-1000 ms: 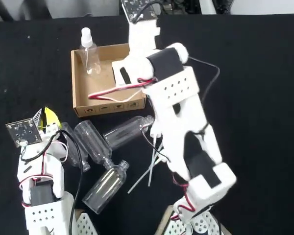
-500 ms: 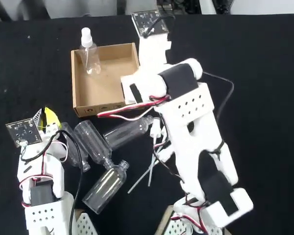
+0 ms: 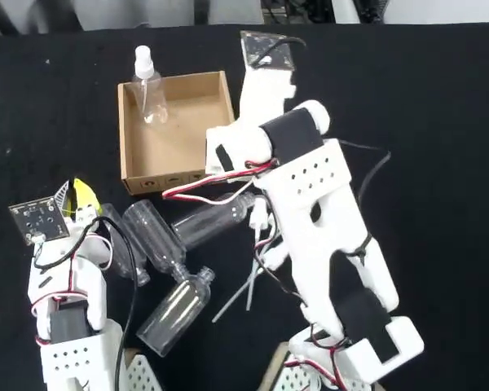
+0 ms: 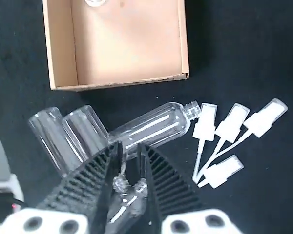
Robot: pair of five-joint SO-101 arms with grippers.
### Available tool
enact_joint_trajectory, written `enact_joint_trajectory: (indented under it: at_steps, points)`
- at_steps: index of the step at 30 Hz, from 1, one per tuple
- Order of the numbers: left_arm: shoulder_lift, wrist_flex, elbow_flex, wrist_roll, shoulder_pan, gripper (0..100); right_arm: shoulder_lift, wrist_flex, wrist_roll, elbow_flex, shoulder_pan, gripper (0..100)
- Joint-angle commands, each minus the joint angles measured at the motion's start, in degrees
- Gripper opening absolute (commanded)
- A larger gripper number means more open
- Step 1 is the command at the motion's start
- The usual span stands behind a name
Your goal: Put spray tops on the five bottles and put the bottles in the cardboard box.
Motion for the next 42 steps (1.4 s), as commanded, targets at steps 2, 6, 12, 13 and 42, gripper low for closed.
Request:
enact_joint_trajectory:
  at_steps: [2,6,12,13,42]
  points:
    - [-0.4,0.2,1.3,-0.8,-0.7,4,-2.9,1.3,-6.4,1.5,-1.6,1.2]
    - [-0.4,0.2,1.3,-0.8,-0.7,4,-2.9,-1.2,-9.1,6.5,-4.3,1.3]
    - [-0.4,0.2,1.3,-0.8,-0.7,4,-2.9,-9.5,-9.5,14.7,-5.5,1.3]
    - [-0.4,0.2,1.3,-0.8,-0.7,4,-2.9,-10.5,-9.5,15.8,-5.5,1.3]
    - [-0.4,0.2,1.3,-0.8,-0.7,4,-2.9,-26.8,-25.4,34.9,-10.9,13.6]
